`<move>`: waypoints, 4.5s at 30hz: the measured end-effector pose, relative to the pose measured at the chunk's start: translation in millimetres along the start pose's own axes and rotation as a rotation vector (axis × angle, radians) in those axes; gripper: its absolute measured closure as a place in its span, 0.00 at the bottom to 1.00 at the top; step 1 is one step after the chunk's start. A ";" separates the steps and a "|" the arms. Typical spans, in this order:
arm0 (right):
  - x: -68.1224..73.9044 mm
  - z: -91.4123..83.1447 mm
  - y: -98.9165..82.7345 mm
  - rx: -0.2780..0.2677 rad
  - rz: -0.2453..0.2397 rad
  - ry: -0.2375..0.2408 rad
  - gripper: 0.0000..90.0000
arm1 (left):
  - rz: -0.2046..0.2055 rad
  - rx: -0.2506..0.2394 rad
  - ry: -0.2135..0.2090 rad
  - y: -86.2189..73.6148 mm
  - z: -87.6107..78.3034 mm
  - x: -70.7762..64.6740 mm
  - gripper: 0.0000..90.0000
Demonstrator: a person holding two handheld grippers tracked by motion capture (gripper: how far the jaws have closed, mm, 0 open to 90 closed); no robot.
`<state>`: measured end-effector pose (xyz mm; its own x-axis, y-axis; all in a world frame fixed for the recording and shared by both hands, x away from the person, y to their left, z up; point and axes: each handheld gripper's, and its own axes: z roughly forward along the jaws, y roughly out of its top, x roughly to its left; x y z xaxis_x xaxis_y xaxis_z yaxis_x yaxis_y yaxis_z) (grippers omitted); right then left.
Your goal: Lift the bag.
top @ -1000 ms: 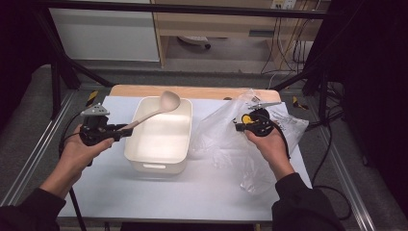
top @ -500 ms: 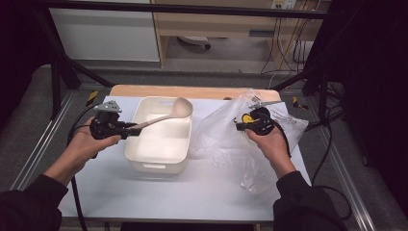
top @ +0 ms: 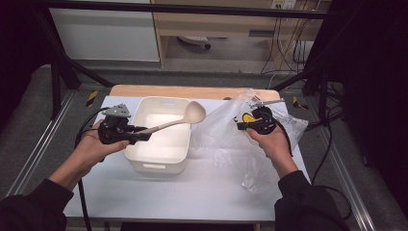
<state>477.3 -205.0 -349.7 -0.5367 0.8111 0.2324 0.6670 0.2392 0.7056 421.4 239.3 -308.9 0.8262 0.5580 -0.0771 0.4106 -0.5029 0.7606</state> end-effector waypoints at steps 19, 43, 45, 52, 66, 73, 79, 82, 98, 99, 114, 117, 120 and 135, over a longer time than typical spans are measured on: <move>3.2 2.4 2.0 0.012 -0.012 0.007 1.00 | 0.033 -0.006 -0.053 -6.0 0.4 -22.4 0.76; 5.1 2.2 2.0 0.005 -0.019 0.010 1.00 | 0.042 0.002 -0.056 -8.2 7.0 -28.3 0.76; 5.1 2.2 2.0 0.006 -0.019 0.010 1.00 | 0.046 0.002 -0.061 -8.0 7.5 -29.3 0.76; 3.8 1.2 1.3 0.009 -0.018 0.009 1.00 | 0.052 0.002 -0.069 -7.9 9.7 -34.9 0.76; 3.2 0.3 0.8 0.006 -0.019 0.009 1.00 | 0.080 0.021 -0.116 -4.2 22.8 -52.2 0.76; 3.3 -0.3 0.5 0.005 -0.020 0.007 1.00 | 0.093 0.051 -0.115 1.1 34.2 -59.9 0.76; 3.4 -2.3 -0.5 -0.002 -0.018 0.009 1.00 | 0.100 0.055 -0.141 7.0 48.6 -69.0 0.76; 2.8 -3.8 -1.3 -0.009 -0.017 0.004 1.00 | 0.100 0.058 -0.151 9.5 56.4 -74.5 0.76; 1.7 -17.1 -7.6 -0.045 -0.008 0.007 1.00 | 0.076 0.064 -0.154 22.9 92.7 -98.2 0.76; 1.5 -17.7 -7.8 -0.045 -0.007 0.008 1.00 | 0.077 0.066 -0.151 24.3 95.2 -99.9 0.76; 3.3 -26.4 -9.2 -0.064 -0.008 0.019 1.00 | 0.076 0.083 -0.115 31.8 132.7 -114.9 0.76; 3.7 -28.4 -9.2 -0.074 -0.006 0.025 1.00 | 0.086 0.081 -0.120 32.1 138.4 -119.7 0.76; 5.2 -29.7 -9.4 -0.074 -0.009 0.029 1.00 | 0.093 0.086 -0.105 32.5 144.1 -124.8 0.76; 13.8 -31.8 -12.5 -0.071 -0.025 0.050 1.00 | 0.082 0.049 -0.073 33.9 177.5 -141.4 0.76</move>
<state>445.2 -213.7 -334.0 -0.5790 0.7774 0.2458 0.6157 0.2193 0.7568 386.9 26.2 -386.6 0.8828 0.4653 -0.0640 0.3575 -0.5773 0.7341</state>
